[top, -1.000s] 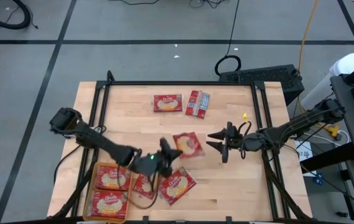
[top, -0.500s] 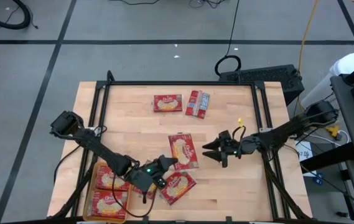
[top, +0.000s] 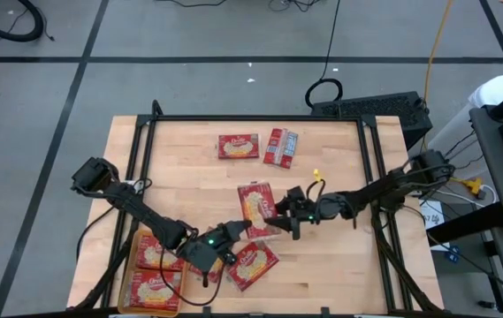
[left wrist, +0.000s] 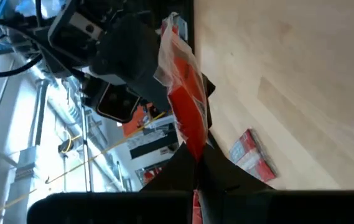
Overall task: Sort popcorn bags into baskets
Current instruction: Put the red popcorn bag into the orange bin
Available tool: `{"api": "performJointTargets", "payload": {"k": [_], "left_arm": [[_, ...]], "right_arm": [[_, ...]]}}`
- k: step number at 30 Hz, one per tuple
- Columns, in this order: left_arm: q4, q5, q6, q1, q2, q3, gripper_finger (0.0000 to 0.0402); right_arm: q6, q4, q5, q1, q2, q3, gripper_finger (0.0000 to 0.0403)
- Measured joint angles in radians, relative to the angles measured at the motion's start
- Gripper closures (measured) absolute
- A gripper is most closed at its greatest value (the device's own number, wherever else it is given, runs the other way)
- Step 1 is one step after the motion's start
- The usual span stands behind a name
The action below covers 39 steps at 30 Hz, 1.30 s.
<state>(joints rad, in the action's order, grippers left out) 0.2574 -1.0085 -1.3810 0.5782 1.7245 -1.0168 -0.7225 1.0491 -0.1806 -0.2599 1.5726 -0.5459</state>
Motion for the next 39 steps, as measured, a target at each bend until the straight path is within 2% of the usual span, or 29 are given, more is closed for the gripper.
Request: {"api": "performJointTargets", "payload": {"k": [3, 5, 9, 11, 16, 19, 23, 26, 29, 32, 35, 37, 39], "left_arm": [[-0.002, -0.038, 0.032, -0.003, 0.000, 0.000, 0.0397], [-0.007, -0.041, 0.063, -0.008, 0.000, 0.000, 0.0390], [-0.017, -0.042, 0.148, -0.016, 0.000, 0.000, 0.0347], [-0.021, -0.043, 0.236, -0.017, 0.000, 0.000, 0.0320], [-0.021, -0.115, 0.500, -0.004, 0.000, 0.000, 0.0244], [-0.039, -0.155, 0.738, 0.024, -0.011, 0.000, 0.0204], [-0.150, -0.053, 1.043, 0.064, -0.105, 0.000, 0.0174], [-0.251, 0.023, 1.279, 0.056, -0.211, 0.000, 0.0174], [-0.346, 0.094, 1.459, 0.022, -0.337, -0.001, 0.0187], [-0.441, 0.104, 1.542, 0.000, -0.450, 0.000, 0.0204], [-0.456, 0.100, 1.559, -0.008, -0.555, 0.000, 0.0221], [-0.472, 0.109, 1.640, -0.012, -0.615, 0.000, 0.0230], [-0.522, 0.237, 1.719, -0.048, -0.687, 0.000, 0.0234]], "right_arm": [[0.040, 0.001, 0.027, 0.013, -0.001, -0.015, 0.0218], [0.060, -0.006, 0.036, 0.020, -0.009, -0.015, 0.0260], [0.101, 0.000, 0.055, 0.036, -0.012, -0.015, 0.0357], [0.135, 0.001, 0.060, 0.045, -0.019, -0.015, 0.0387], [0.206, -0.031, 0.081, 0.081, -0.079, -0.015, 0.0377], [0.247, -0.136, 0.106, 0.103, -0.153, -0.015, 0.0384], [0.289, -0.385, 0.107, 0.111, -0.268, -0.015, 0.0395], [0.296, -0.527, 0.105, 0.110, -0.314, -0.015, 0.0394], [0.274, -0.592, 0.108, 0.094, -0.310, -0.014, 0.0385], [0.272, -0.589, 0.108, 0.060, -0.261, -0.024, 0.0382], [0.284, -0.580, 0.107, 0.026, -0.192, -0.068, 0.0384], [0.311, -0.571, 0.107, 0.011, -0.140, -0.119, 0.0386], [0.339, -0.582, 0.125, 0.005, -0.084, -0.186, 0.0387]]}}
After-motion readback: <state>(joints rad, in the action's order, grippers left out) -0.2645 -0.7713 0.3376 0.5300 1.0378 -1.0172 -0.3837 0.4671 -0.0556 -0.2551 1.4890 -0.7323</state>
